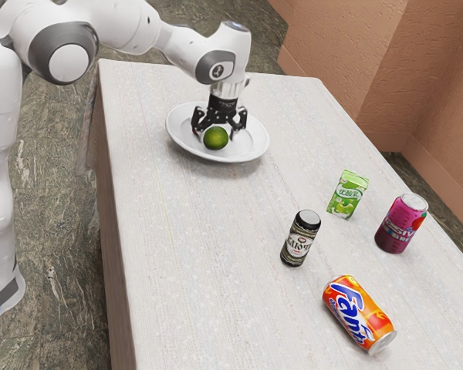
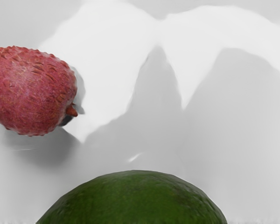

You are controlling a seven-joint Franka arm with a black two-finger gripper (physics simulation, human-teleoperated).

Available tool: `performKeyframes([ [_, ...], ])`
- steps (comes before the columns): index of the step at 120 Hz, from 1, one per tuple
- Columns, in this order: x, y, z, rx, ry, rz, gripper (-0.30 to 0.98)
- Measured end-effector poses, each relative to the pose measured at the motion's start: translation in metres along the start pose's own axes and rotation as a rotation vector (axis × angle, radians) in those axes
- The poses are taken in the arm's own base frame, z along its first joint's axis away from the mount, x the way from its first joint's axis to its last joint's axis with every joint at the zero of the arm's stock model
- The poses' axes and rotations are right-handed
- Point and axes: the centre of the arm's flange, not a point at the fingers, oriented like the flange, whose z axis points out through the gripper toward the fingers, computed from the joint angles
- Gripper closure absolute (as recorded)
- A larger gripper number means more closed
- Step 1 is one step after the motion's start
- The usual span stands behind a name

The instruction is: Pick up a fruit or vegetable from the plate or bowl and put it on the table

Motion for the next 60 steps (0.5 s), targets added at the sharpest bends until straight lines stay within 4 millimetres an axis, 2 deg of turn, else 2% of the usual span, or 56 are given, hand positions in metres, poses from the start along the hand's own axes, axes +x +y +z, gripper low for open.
performKeyframes([
  [25,0.001,0.001,0.006,-0.001,-0.017,-0.008,0.00],
  [39,0.000,0.001,0.005,-0.005,-0.018,-0.010,0.22],
  [54,-0.003,0.002,0.000,-0.012,-0.015,-0.009,0.30],
  [60,-0.005,0.001,-0.011,-0.029,-0.012,-0.005,0.32],
])
